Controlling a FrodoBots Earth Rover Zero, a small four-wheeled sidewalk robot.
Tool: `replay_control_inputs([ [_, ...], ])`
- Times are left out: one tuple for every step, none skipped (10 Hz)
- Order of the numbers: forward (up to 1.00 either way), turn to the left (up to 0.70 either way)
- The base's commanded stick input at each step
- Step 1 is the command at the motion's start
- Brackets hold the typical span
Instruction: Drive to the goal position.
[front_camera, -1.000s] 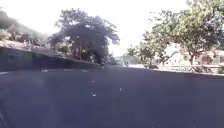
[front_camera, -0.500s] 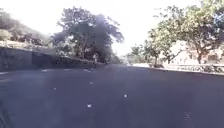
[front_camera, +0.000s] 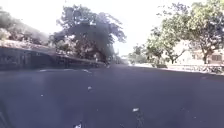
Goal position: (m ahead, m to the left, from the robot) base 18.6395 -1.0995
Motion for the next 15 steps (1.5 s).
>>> replay_control_inputs([
  [1.0,0.0],
  [1.0,0.0],
  [1.0,0.0],
  [1.0,0.0],
  [1.0,0.0],
  [1.0,0.0],
  [1.0,0.0],
  [1.0,0.0],
  [1.0,0.0],
  [1.0,0.0],
  [1.0,0.0],
  [1.0,0.0],
  [1.0,0.0],
  [1.0,0.0],
  [1.0,0.0],
])
